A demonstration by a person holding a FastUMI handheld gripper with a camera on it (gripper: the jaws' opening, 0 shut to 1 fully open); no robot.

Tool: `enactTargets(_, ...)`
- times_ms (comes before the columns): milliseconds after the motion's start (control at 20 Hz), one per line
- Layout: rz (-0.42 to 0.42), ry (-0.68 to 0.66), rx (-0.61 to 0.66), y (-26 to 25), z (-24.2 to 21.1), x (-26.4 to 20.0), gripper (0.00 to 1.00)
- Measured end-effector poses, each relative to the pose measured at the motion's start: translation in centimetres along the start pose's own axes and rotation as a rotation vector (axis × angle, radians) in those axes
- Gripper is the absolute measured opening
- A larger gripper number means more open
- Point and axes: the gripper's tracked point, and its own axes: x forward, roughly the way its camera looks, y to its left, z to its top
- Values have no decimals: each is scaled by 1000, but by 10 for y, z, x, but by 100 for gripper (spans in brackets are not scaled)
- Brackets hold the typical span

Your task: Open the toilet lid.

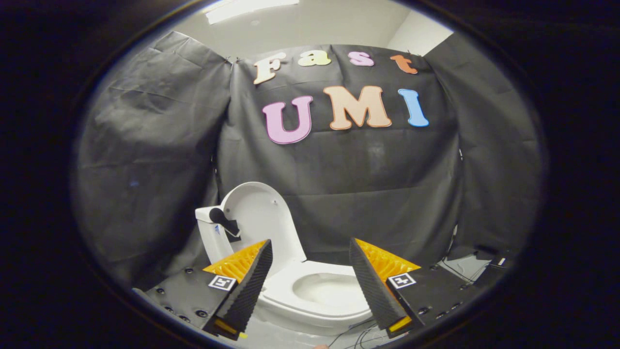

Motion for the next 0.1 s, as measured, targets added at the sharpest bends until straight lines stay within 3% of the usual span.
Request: enactTargets(100, 3, 9, -8, 1, -3, 3, 98)
